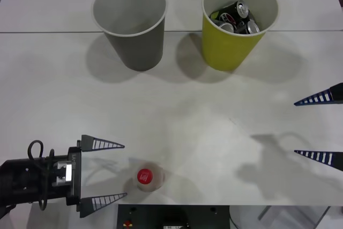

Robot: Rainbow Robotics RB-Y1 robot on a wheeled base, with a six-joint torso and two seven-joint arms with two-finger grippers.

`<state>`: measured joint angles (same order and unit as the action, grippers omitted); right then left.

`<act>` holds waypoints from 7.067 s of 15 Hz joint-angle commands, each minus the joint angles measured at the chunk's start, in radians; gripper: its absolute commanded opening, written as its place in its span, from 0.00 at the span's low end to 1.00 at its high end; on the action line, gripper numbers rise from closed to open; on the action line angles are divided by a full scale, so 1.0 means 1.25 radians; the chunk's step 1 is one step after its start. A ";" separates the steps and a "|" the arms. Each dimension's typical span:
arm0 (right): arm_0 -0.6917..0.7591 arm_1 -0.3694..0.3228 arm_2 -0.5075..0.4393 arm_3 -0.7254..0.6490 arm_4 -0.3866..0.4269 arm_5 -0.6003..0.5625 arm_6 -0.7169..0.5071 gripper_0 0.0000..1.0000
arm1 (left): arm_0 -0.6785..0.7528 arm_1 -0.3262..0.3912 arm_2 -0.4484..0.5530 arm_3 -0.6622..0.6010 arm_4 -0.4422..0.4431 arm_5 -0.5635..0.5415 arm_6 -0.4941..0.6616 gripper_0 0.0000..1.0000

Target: Put the can into the green bin and the plastic bottle into the gray bin

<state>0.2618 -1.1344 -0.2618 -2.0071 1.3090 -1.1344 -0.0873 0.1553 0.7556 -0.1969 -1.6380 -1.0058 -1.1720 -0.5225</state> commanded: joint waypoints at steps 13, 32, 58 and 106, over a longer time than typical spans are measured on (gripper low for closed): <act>0.000 0.000 0.000 0.000 0.000 0.000 0.000 1.00 | -0.004 -0.196 -0.013 0.030 -0.111 0.004 -0.016 1.00; 0.000 0.000 0.000 0.000 0.000 0.000 0.000 1.00 | -0.032 -0.300 -0.019 0.030 -0.252 0.006 0.065 0.00; 0.000 0.000 0.000 0.000 0.000 0.000 0.000 1.00 | -0.086 -0.163 0.137 -0.258 -0.619 0.000 0.746 0.00; 0.000 0.000 0.000 0.000 0.000 0.000 0.000 1.00 | -1.369 -0.094 -0.363 0.580 -0.648 -0.124 1.234 0.00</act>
<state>0.2618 -1.1345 -0.2618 -2.0071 1.3090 -1.1345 -0.0873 -1.5560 0.6432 -0.6505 -0.9147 -1.8092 -1.3252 1.0181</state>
